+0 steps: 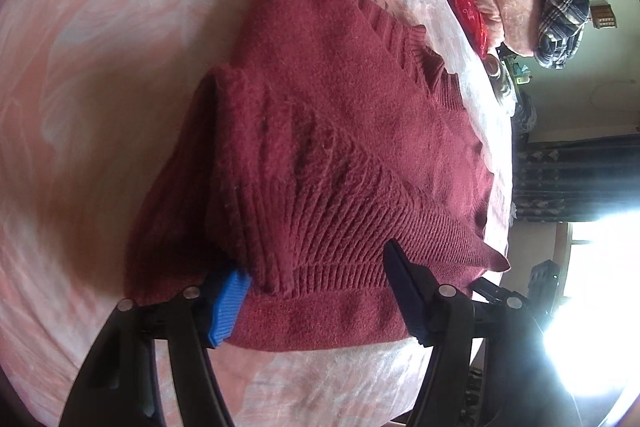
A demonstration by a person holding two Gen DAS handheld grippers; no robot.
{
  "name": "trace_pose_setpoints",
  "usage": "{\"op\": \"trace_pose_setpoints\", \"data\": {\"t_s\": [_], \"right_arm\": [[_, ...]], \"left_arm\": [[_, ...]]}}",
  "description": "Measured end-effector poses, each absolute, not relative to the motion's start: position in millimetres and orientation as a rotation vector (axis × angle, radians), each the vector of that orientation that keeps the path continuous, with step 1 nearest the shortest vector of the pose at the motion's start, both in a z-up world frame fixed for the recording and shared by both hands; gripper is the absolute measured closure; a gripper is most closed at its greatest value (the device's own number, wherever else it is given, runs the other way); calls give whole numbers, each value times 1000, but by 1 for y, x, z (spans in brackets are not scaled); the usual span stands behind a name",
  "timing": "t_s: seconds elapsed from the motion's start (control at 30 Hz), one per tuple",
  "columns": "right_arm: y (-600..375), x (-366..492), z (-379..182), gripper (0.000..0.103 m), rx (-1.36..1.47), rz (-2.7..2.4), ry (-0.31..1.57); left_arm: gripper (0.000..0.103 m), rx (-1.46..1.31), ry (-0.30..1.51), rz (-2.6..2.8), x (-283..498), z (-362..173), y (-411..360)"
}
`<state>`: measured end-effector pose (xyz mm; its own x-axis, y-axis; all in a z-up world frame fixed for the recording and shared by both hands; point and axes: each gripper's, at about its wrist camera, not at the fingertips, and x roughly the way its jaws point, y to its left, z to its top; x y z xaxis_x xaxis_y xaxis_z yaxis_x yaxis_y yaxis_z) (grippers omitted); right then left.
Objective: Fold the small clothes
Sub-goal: 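Fold the ribbed hem up toward the collar with both tools and release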
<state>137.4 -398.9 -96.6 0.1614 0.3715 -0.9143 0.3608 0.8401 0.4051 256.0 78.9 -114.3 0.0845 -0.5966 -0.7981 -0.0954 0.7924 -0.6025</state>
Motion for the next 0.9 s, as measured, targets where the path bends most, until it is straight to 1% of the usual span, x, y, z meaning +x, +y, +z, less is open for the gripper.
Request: {"op": "trace_pose_setpoints", "data": {"t_s": [0.03,0.07,0.1,0.17,0.33,0.5,0.53,0.67,0.73,0.83,0.87,0.9], "right_arm": [[-398,139,-99,71,633,15,1443],[-397,139,-102,90,628,23,1449],[-396,139,-103,96,623,40,1451],[-396,138,-96,97,591,63,1438],[-407,143,-60,98,661,136,1319],[-438,163,-37,98,805,126,1164],[-444,170,-37,98,830,117,1145],[-459,196,-57,98,851,45,1132],[-468,206,-72,92,847,9,1146],[-471,216,-82,90,791,-30,1150],[-473,216,-81,88,778,-30,1148],[-475,213,-78,84,755,-37,1147]], "left_arm": [[47,-596,1454,-406,258,-116,79],[57,-595,1449,-403,260,-116,79],[61,-598,1446,-405,261,-117,79],[76,-619,1428,-413,264,-115,80],[81,-617,1343,-458,275,-93,73],[82,-637,1236,-447,299,-75,70],[84,-647,1216,-437,306,-73,69],[84,-657,1172,-418,338,-78,59],[84,-649,1186,-412,351,-88,51],[84,-637,1206,-397,358,-92,49],[81,-636,1203,-404,358,-90,51],[78,-623,1196,-403,358,-86,53]]}}
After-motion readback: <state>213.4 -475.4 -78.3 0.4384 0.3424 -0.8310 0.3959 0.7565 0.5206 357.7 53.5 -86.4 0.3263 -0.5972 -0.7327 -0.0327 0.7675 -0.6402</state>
